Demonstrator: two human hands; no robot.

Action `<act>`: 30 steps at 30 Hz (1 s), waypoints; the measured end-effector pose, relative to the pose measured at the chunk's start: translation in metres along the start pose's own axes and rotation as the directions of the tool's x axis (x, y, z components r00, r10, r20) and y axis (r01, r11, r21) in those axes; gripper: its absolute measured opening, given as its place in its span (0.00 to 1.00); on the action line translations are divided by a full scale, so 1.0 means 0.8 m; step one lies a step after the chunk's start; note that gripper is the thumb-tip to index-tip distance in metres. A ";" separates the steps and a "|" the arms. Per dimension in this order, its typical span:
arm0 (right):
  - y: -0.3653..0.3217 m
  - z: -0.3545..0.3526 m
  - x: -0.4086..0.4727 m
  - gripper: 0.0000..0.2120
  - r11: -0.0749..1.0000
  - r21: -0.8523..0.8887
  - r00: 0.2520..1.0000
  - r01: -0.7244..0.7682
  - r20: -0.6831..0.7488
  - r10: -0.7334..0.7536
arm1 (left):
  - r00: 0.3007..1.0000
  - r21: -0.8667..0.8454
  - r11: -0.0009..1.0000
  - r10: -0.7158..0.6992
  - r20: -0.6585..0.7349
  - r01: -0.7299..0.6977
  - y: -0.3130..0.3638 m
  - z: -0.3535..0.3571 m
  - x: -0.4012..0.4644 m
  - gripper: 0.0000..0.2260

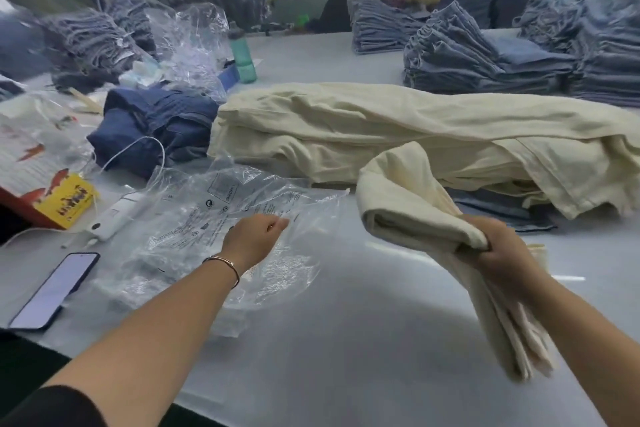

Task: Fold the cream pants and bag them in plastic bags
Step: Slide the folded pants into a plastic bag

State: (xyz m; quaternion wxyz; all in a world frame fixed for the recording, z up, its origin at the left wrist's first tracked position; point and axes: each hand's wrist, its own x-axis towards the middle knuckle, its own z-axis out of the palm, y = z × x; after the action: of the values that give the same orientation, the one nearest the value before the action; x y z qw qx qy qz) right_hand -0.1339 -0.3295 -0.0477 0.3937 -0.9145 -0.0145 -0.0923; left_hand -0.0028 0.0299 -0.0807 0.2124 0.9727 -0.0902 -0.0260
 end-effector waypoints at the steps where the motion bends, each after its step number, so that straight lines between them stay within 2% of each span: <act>1: -0.011 -0.009 0.000 0.15 0.999 0.042 1.000 0.027 -0.013 -0.027 | 1.000 -0.025 1.000 0.001 0.023 0.000 0.003 -0.003 0.000 0.22; 4: -0.049 -0.017 0.000 0.15 0.986 0.037 0.986 0.165 0.020 -0.165 | 0.999 -0.235 0.972 0.010 0.053 0.003 0.022 -0.020 0.007 0.21; 6: -0.067 -0.007 -0.003 0.13 0.942 -0.064 0.940 0.329 0.122 -0.320 | 1.000 -0.419 0.908 0.001 0.018 0.007 0.040 -0.039 0.014 0.20; 7: -0.071 0.002 -0.005 0.13 0.919 -0.121 0.917 0.376 0.190 -0.351 | 1.000 -0.471 0.882 -0.002 -0.013 -0.004 0.050 -0.048 0.018 0.21; 9: -0.074 0.017 -0.010 0.15 0.890 -0.208 0.898 0.406 0.272 -0.346 | 0.999 -0.510 0.860 0.002 -0.038 -0.021 0.068 -0.064 0.021 0.20; 11: -0.073 0.029 -0.013 0.17 0.866 -0.273 0.889 0.419 0.319 -0.329 | 0.998 -0.492 0.868 0.069 -0.011 -0.066 0.087 -0.075 0.017 0.15; 13: -0.076 0.037 -0.011 0.16 0.874 -0.323 0.907 0.362 0.337 -0.251 | 0.983 -0.415 0.897 0.180 0.025 -0.154 0.104 -0.079 0.005 0.10; 16: -0.079 0.042 -0.001 0.10 0.895 -0.401 0.970 0.198 0.214 -0.118 | 0.943 -0.253 0.922 0.321 0.083 -0.292 0.122 -0.074 -0.019 0.18; 17: -0.079 0.042 0.002 0.09 0.906 -0.403 0.985 0.130 0.155 -0.072 | 0.933 -0.198 0.924 0.349 0.089 -0.327 0.124 -0.071 -0.027 0.18; 19: -0.080 0.043 0.007 0.08 0.926 -0.378 0.998 0.017 0.063 0.008 | 0.931 -0.099 0.931 0.358 0.073 -0.351 0.124 -0.069 -0.039 0.09; 21: -0.085 0.046 0.008 0.09 0.910 -0.412 0.998 -0.046 0.016 0.057 | 0.926 -0.033 0.927 0.376 0.041 -0.375 0.127 -0.070 -0.046 0.12; 24: -0.099 0.059 0.009 0.14 0.857 -0.508 0.996 -0.088 -0.022 0.089 | 0.897 -0.036 0.897 0.442 0.025 -0.441 0.154 -0.070 -0.059 0.14; 27: -0.116 0.074 0.008 0.16 0.866 -0.482 0.991 -0.132 -0.058 0.119 | 0.817 -0.084 0.818 0.574 0.049 -0.569 0.202 -0.065 -0.073 0.14; 29: -0.128 0.078 0.008 0.16 0.892 -0.426 0.988 -0.153 -0.092 0.126 | 0.761 -0.031 0.761 0.648 0.025 -0.648 0.230 -0.055 -0.077 0.14; 30: -0.131 0.080 0.007 0.15 0.888 -0.437 0.990 -0.141 -0.084 0.116 | 0.755 0.031 0.755 0.655 0.002 -0.655 0.242 -0.050 -0.072 0.14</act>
State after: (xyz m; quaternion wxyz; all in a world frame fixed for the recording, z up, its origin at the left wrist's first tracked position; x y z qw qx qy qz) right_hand -0.1291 -0.2109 -0.0145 0.1817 -0.9759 0.0783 -0.0925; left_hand -0.0879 -0.1161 0.0373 0.1939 0.8829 -0.4241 0.0556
